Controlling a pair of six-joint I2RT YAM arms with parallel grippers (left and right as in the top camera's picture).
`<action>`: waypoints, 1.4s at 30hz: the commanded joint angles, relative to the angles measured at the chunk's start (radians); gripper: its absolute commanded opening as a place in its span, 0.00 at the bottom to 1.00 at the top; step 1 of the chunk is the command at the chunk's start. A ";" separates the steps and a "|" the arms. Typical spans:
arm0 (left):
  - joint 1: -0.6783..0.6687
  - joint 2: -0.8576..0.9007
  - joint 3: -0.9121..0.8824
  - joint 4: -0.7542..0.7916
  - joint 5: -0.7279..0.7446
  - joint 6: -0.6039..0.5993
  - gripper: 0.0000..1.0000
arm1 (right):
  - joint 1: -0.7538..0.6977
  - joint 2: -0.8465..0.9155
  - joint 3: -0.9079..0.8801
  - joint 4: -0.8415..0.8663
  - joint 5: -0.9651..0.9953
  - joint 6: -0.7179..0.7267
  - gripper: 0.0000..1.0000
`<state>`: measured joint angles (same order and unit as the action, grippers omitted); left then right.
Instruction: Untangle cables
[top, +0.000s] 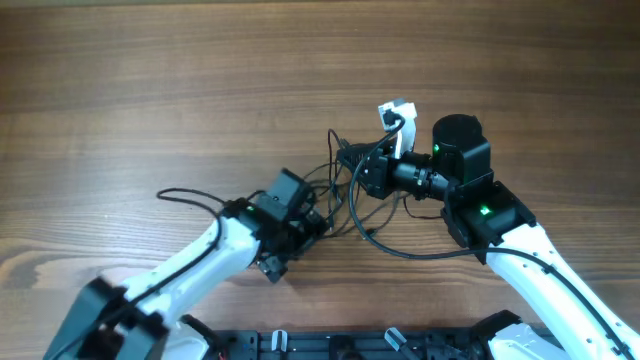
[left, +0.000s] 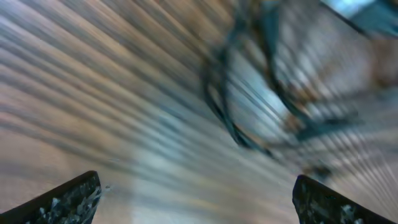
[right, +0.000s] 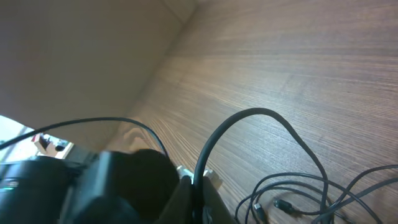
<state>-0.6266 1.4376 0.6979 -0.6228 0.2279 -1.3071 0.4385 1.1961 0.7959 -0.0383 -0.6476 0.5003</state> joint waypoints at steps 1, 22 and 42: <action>0.002 0.085 -0.012 0.045 -0.155 -0.074 1.00 | -0.003 -0.016 0.018 0.002 -0.012 -0.011 0.04; 0.169 0.204 -0.011 0.173 -0.327 0.158 0.04 | -0.074 -0.018 0.161 -0.242 0.406 -0.110 0.05; 0.649 0.089 -0.010 0.175 -0.102 0.439 0.04 | -0.687 0.050 0.655 -0.745 0.478 -0.165 0.04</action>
<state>0.0708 1.5421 0.6991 -0.4614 0.1093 -0.8913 -0.2512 1.2144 1.4372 -0.7631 0.1345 0.4221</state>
